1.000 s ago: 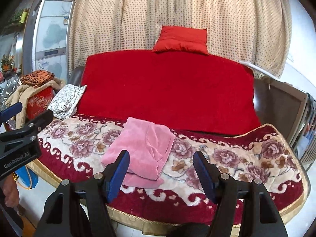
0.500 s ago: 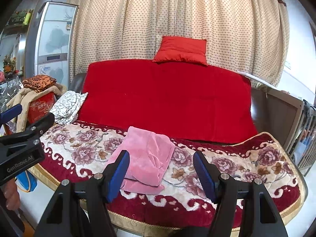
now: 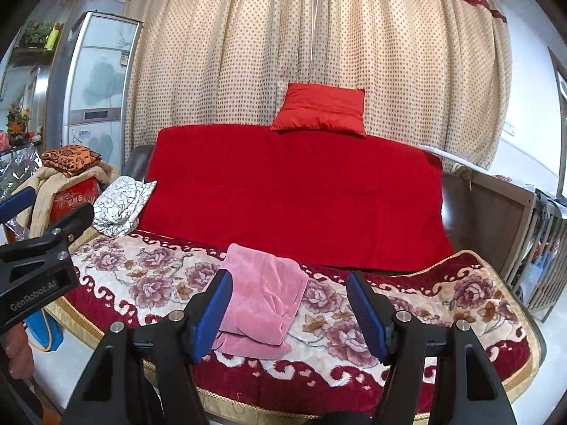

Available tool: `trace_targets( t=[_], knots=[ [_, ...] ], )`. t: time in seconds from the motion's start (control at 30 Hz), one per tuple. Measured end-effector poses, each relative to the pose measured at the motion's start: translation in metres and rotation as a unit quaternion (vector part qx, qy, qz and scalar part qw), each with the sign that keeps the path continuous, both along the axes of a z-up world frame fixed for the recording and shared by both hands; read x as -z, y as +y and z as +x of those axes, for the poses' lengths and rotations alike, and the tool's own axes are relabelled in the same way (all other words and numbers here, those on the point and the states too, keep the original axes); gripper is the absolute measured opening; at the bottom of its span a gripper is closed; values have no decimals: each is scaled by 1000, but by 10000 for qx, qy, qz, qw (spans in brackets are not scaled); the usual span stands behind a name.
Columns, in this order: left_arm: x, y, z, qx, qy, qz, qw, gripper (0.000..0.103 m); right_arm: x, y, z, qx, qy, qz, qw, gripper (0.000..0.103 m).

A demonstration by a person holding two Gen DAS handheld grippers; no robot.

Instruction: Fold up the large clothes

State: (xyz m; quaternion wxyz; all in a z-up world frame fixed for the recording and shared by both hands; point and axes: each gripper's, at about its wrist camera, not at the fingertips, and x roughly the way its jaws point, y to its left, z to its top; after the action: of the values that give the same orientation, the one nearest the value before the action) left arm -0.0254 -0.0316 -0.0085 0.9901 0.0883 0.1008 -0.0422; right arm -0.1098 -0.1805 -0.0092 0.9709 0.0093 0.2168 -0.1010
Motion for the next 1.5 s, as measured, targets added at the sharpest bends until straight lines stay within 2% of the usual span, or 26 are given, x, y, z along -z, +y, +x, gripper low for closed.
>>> trace_targets(
  t=[0.73, 1.23, 1.5],
  knots=[
    [-36, 4, -45, 53, -595, -120, 9981, 99, -33, -4, -33, 295, -455, -133, 9984, 72],
    [-22, -3, -47, 161, -306, -25, 9994, 100, -31, -9, -45, 408, -332, -60, 9986, 72],
    [-21, -4, -49, 211, -281, -80, 9993, 101, -28, -13, -45, 447, -273, -21, 9986, 72]
  ],
)
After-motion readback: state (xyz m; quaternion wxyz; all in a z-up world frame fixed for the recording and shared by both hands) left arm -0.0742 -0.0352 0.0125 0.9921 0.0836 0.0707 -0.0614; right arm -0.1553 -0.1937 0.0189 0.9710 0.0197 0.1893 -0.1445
